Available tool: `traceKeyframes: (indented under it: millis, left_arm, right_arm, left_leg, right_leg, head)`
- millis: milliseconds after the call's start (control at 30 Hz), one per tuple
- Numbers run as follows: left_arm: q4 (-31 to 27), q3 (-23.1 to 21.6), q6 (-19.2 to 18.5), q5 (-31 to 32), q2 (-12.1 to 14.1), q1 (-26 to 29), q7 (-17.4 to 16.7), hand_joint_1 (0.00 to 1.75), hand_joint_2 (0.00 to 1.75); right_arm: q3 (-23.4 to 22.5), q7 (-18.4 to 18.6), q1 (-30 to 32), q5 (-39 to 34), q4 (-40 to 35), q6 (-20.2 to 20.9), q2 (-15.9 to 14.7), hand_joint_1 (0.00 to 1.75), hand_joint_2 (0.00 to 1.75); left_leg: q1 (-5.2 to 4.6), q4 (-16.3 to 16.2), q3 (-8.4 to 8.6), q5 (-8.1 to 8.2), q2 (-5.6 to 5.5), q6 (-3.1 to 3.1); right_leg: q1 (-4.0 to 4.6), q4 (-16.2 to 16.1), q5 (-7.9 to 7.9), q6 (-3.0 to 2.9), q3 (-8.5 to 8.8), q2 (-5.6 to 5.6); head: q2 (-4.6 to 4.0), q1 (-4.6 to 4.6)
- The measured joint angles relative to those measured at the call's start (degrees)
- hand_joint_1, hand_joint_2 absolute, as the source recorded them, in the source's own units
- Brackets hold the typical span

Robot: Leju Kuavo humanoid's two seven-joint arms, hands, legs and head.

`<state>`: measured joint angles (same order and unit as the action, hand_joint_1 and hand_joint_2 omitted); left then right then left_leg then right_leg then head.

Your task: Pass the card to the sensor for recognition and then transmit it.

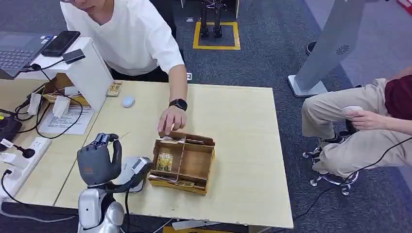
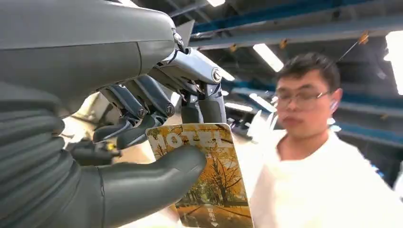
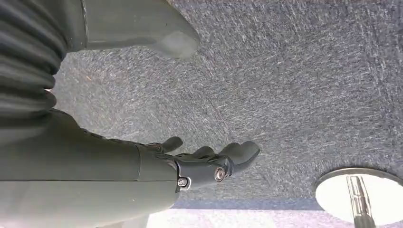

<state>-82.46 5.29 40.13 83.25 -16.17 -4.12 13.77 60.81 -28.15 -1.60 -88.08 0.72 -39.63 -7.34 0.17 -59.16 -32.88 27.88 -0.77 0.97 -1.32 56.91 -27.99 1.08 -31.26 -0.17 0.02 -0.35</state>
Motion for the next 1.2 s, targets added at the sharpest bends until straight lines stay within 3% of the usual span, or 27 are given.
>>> traceKeyframes:
  millis: [233,900,1200]
  left_arm:
    - [2.2,0.07,0.0,0.55,0.09,0.33,-1.7,1.75,1.75]
    - [3.76,0.11,0.02,0.55,0.09,0.51,-1.7,1.75,1.75]
    - [4.72,0.11,0.02,1.4,0.17,1.35,-4.46,1.75,1.75]
  right_arm:
    - [0.13,0.35,0.0,-0.09,0.0,0.0,0.0,0.0,1.75]
    - [0.9,0.42,0.0,-0.11,0.0,0.0,0.0,0.0,1.75]
    - [0.94,0.5,0.02,-0.2,0.0,0.0,0.0,0.0,1.75]
  left_leg:
    - [0.0,0.0,-0.02,0.0,-0.02,0.0]
    - [0.0,0.0,-0.02,0.0,-0.02,0.0]
    - [0.0,0.0,-0.02,0.0,-0.02,0.0]
  right_leg:
    - [0.0,0.0,0.0,0.0,0.0,-0.01]
    - [0.0,0.0,0.0,0.0,0.0,-0.02]
    - [0.0,0.0,0.0,0.0,0.0,-0.02]
  head:
    - [-0.02,0.0]
    - [-0.02,0.0]
    - [-0.02,0.0]
